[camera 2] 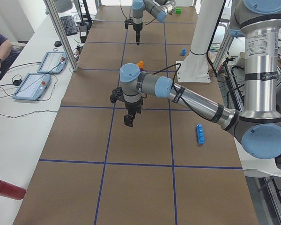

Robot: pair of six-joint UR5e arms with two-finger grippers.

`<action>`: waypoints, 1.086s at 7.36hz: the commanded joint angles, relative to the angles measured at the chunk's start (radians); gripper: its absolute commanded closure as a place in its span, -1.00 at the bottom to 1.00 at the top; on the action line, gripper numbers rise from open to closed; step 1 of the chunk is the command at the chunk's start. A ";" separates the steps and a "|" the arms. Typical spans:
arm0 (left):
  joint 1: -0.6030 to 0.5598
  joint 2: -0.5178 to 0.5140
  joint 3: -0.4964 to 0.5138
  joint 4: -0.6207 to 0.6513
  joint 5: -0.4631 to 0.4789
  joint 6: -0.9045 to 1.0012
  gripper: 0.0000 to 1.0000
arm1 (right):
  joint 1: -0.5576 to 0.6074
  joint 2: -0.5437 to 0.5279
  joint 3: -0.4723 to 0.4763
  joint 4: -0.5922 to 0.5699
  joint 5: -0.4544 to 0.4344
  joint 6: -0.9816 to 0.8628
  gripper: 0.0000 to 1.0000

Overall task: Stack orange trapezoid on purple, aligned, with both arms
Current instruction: 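Open the right gripper and lift it away from the stack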

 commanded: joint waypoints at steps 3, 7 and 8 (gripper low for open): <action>-0.149 0.052 0.141 -0.003 -0.004 0.110 -1.00 | 0.401 -0.337 0.067 -0.005 0.153 -0.682 -0.98; -0.151 0.083 0.160 -0.088 -0.007 0.099 -1.00 | 0.736 -0.581 0.004 0.000 0.233 -1.175 -0.98; -0.153 0.084 0.180 -0.122 -0.007 0.094 -1.00 | 0.788 -0.634 0.004 0.001 0.233 -1.221 -0.98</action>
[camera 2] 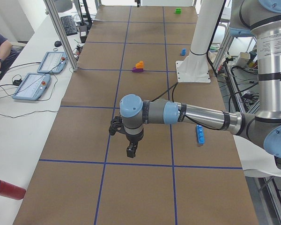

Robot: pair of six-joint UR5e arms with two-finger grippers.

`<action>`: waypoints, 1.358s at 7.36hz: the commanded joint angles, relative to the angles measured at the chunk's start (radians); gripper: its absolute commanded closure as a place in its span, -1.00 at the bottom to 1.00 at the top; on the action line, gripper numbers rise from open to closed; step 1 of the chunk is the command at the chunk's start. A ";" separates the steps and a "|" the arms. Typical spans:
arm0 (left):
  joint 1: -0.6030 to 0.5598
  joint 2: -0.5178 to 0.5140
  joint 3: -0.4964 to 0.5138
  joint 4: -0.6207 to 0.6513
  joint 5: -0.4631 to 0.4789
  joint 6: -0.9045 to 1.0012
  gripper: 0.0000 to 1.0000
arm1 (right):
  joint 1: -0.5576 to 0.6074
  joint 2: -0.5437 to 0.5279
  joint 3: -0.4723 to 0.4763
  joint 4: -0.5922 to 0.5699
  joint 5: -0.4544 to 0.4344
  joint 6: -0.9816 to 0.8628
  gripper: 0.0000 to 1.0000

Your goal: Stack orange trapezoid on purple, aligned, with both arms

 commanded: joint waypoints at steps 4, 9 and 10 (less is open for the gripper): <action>-0.006 0.018 0.022 -0.043 -0.057 -0.082 -1.00 | 0.232 -0.171 -0.041 0.001 0.004 -0.142 -0.98; -0.027 0.007 0.015 -0.048 -0.051 -0.081 -1.00 | 0.250 -0.214 -0.052 0.142 -0.003 -0.020 -0.98; -0.029 0.009 0.016 -0.048 -0.051 -0.081 -1.00 | 0.240 -0.213 -0.076 0.167 -0.002 -0.015 -0.98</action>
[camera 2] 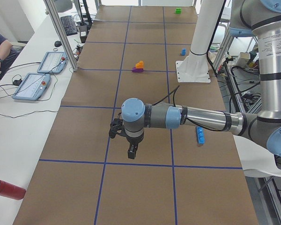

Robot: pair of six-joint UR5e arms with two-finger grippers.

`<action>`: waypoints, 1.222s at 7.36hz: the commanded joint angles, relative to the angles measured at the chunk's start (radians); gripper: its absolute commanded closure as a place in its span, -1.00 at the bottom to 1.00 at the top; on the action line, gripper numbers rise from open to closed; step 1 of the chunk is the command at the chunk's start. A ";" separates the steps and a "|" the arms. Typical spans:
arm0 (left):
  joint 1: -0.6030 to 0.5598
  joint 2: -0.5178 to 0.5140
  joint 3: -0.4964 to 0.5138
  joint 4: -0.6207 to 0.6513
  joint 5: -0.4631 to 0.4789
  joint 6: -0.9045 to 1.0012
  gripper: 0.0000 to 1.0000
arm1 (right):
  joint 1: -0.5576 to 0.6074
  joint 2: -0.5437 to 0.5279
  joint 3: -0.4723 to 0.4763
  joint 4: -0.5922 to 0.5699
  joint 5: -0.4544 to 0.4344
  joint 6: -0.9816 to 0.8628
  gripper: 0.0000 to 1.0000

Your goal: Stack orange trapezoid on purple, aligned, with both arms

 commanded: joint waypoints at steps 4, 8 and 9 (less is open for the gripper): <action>-0.006 0.011 0.002 0.000 0.005 -0.003 -1.00 | -0.086 0.001 -0.024 0.102 0.002 0.102 -0.99; -0.006 0.014 0.008 0.002 0.006 -0.004 -1.00 | -0.095 0.001 -0.015 0.105 0.014 0.102 -0.99; -0.006 0.013 0.009 0.002 0.006 -0.004 -1.00 | -0.098 0.003 -0.013 0.105 0.014 0.102 -0.99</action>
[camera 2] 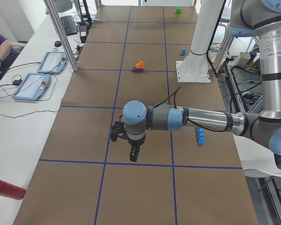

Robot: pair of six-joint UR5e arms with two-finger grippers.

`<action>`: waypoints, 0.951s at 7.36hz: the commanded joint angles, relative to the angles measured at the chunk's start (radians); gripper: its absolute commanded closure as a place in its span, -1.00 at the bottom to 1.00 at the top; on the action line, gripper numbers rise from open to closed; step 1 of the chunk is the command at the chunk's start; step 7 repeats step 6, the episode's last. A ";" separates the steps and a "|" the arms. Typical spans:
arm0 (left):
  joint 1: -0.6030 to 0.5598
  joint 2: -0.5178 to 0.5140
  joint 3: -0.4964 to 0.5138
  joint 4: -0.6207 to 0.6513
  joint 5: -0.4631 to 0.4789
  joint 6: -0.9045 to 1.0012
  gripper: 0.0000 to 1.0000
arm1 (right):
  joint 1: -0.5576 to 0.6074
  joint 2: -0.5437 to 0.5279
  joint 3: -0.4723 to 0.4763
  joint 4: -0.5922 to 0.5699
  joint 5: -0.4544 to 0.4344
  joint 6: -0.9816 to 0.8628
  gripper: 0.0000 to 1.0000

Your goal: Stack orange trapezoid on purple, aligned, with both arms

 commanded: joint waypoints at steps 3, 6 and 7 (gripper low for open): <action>0.000 -0.004 0.003 0.002 0.000 0.000 -1.00 | -0.003 0.001 0.008 -0.001 0.025 0.003 -0.99; 0.000 -0.008 -0.008 0.006 0.002 -0.002 -1.00 | -0.003 0.001 0.008 0.000 0.025 0.026 -0.99; 0.000 -0.008 -0.008 0.006 0.002 -0.002 -1.00 | -0.003 0.001 0.008 0.000 0.025 0.026 -0.99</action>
